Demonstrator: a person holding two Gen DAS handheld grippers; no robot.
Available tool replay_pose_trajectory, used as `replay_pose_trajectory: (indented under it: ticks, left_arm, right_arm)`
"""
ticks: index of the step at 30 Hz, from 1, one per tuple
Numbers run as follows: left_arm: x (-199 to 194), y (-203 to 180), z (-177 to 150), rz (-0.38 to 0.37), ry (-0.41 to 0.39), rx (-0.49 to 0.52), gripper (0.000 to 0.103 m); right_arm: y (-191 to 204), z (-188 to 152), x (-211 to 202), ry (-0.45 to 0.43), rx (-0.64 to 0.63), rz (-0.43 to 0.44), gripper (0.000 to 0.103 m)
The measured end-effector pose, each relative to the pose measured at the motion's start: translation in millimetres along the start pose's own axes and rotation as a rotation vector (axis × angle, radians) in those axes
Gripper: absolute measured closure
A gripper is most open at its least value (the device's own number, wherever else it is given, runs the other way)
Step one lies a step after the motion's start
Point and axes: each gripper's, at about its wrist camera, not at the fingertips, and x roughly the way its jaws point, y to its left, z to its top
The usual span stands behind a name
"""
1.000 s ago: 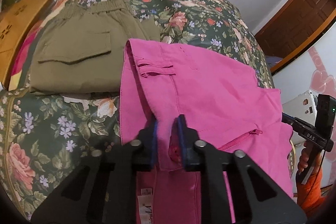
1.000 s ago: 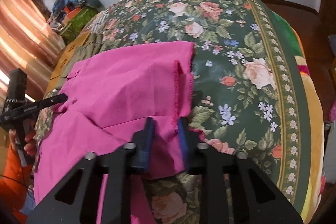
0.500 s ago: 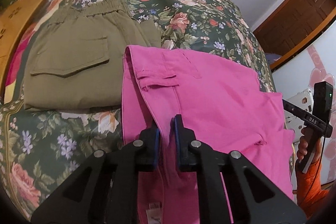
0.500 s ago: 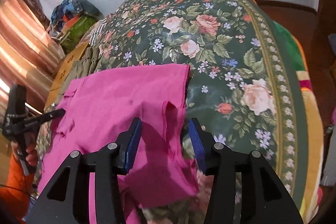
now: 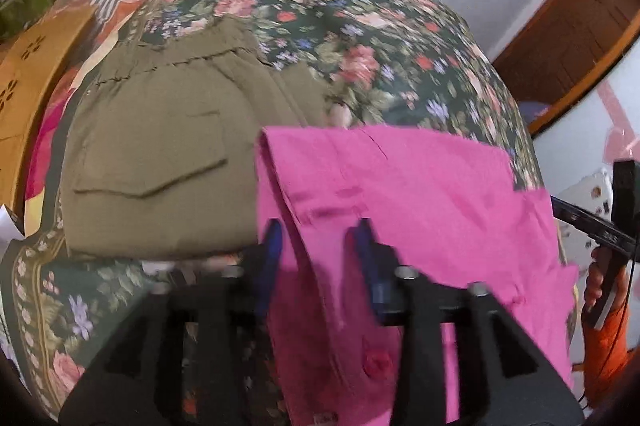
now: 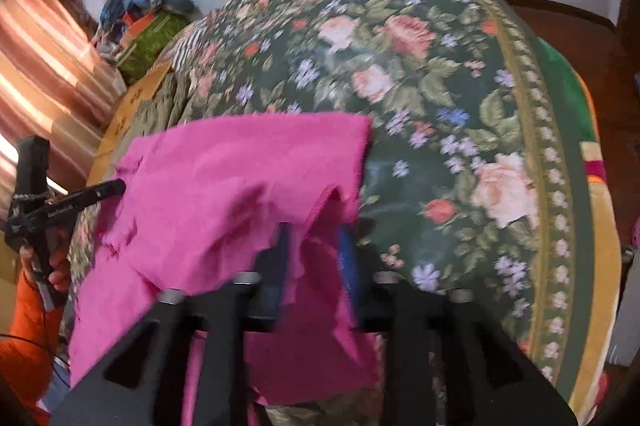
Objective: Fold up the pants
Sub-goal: 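Lift the pink pants with both grippers and fold them over lengthwise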
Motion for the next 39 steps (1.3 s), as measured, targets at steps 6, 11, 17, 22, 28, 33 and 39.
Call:
replay_pose_trajectory:
  ticks: [6,11,17,22,28,33,39]
  left_arm:
    - [24.2,13.9,31.8,-0.011,0.011,-0.016,0.063]
    - [40.8,16.3,46.3,-0.055,0.028,-0.036,0.063]
    - [53.6,17.4,50.1,-0.056,0.037,-0.051,0.063]
    - [49.3,8.5,53.8,-0.001,0.007,0.007,0.101]
    - [14.6,-11.4,69.8,0.009,-0.076,0.039,0.101]
    - [-36.3,-32.2,84.8,0.000,-0.205,0.071,0.101]
    - [-47.4,-24.6,91.9,0.019,-0.231,0.057,0.101]
  right_arm:
    - [-17.5,31.6,2.5,-0.044,0.020,-0.040,0.054]
    - [-20.2,50.9,36.9,0.004,-0.018,-0.051,0.054]
    - [-23.4,58.1,69.3,0.064,-0.041,-0.022,0.074]
    - [-23.0,63.7,71.5,0.056,-0.028,0.031,0.096]
    - [-4.3,81.2,34.6,-0.080,-0.077,0.027,0.098]
    - [15.4,108.8,-20.7,-0.221,-0.136,0.038,0.099]
    - [40.9,128.7,-40.7,-0.288,-0.183,0.024,0.099]
